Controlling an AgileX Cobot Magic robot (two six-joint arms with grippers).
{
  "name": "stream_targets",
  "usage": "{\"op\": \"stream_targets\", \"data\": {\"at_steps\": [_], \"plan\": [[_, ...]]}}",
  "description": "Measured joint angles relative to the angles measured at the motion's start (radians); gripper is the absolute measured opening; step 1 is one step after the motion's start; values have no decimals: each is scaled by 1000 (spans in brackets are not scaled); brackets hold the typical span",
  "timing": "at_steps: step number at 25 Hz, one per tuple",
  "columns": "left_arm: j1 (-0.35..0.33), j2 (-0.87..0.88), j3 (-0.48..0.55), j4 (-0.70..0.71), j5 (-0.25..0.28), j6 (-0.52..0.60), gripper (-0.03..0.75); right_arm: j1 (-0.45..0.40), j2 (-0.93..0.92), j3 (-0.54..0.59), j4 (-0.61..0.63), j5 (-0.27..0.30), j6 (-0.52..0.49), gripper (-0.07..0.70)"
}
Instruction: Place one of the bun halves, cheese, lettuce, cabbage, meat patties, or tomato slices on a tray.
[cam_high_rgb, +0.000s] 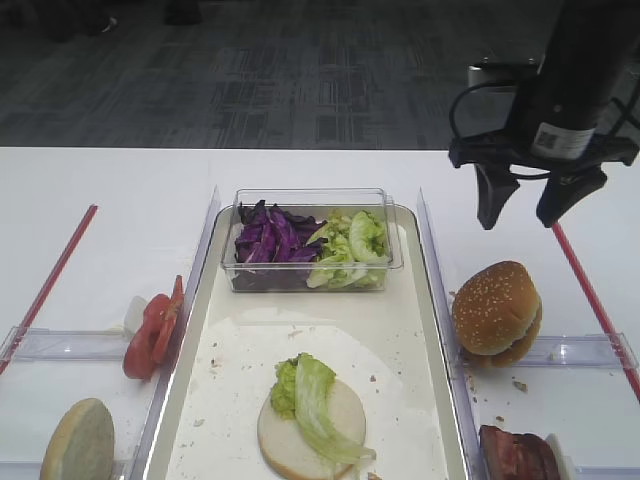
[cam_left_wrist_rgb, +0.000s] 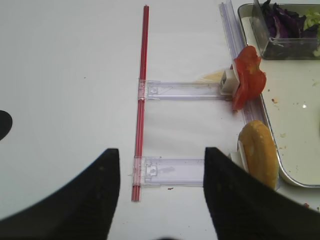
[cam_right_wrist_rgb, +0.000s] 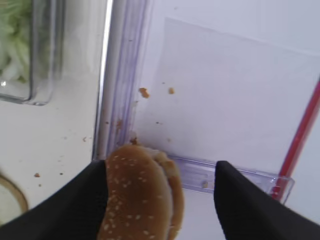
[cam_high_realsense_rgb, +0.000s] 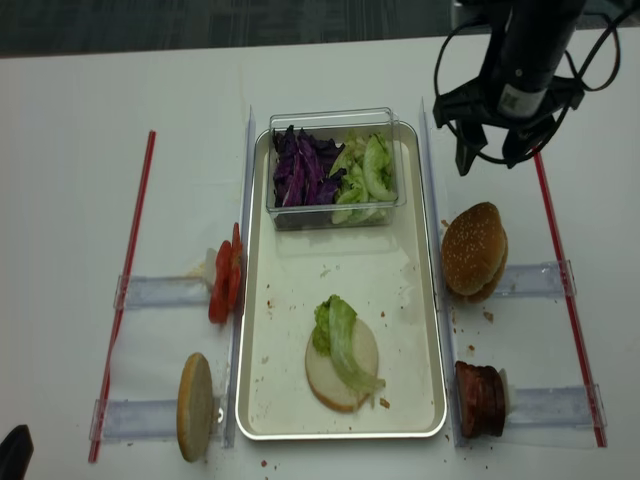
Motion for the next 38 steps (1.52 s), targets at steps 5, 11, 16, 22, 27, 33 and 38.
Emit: {"op": "stream_targets", "data": {"at_steps": [5,11,16,22,27,33,38], "plan": [[0,0,0,0,0,0,360,-84,0,0,-32,0,-8,468],[0,0,0,0,0,0,359,-172,0,0,-51,0,-8,468],[0,0,0,0,0,0,360,-205,0,0,-60,0,-23,468],[0,0,0,0,0,0,360,-207,0,0,-60,0,-23,468],[0,0,0,0,0,0,359,-207,-2,2,-60,0,-26,468],[0,0,0,0,0,0,359,-207,-98,106,-63,0,-28,468],[0,0,0,0,0,0,360,-207,-201,275,-63,0,-28,468]]}}
